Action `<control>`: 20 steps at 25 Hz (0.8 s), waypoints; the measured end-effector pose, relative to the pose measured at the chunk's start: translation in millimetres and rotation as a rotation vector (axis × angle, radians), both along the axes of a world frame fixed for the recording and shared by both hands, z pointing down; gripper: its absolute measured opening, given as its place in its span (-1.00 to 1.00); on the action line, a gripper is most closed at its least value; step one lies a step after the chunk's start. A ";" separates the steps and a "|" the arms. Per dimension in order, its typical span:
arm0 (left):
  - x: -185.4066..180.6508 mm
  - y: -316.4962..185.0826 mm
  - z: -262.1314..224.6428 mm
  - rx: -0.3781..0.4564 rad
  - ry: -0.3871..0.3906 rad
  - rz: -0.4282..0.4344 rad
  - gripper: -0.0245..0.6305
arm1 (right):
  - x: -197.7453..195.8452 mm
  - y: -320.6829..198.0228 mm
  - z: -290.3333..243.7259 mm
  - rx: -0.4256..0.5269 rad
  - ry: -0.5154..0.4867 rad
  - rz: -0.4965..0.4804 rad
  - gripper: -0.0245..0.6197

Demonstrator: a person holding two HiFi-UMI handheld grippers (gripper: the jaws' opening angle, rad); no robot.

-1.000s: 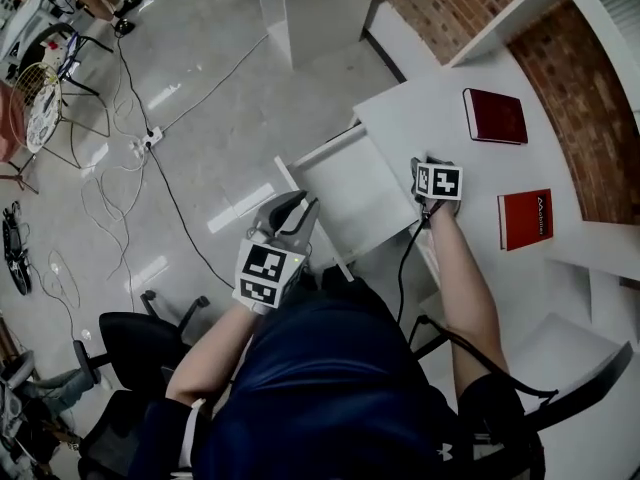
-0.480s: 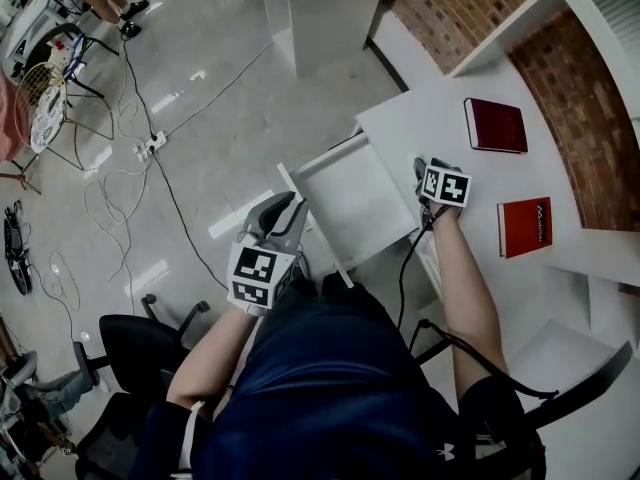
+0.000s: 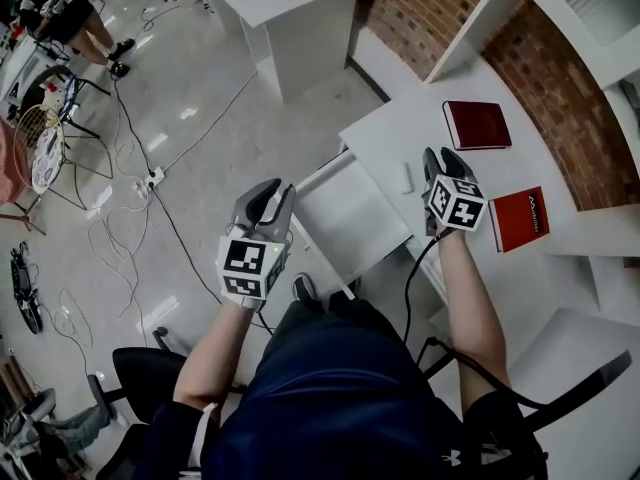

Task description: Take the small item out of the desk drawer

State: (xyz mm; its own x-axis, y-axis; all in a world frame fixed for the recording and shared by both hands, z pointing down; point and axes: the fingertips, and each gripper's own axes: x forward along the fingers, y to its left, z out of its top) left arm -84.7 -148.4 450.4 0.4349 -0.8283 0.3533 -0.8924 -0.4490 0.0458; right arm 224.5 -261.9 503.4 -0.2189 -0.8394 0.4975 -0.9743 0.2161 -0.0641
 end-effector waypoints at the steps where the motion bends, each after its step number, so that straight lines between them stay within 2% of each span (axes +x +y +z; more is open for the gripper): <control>1: -0.7 -3.8 -5.2 0.011 0.002 -0.003 -0.65 | -0.9 1.7 -12.6 0.030 -0.004 -0.004 -0.45; 11: -13.2 -24.8 -85.5 0.154 0.073 -0.081 -0.65 | -16.6 29.3 -139.4 0.335 -0.119 -0.037 -0.51; 20: 0.3 -13.9 -155.3 0.291 0.122 -0.048 -0.65 | -52.6 65.0 -225.7 0.528 -0.139 -0.104 -0.67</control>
State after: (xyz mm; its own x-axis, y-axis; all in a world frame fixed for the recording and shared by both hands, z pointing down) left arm -84.5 -162.2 295.2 0.4177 -0.9074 0.0465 -0.9086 -0.4167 0.0292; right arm 171.9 -196.9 277.7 -0.3477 -0.9373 -0.0244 -0.9361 0.3485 -0.0474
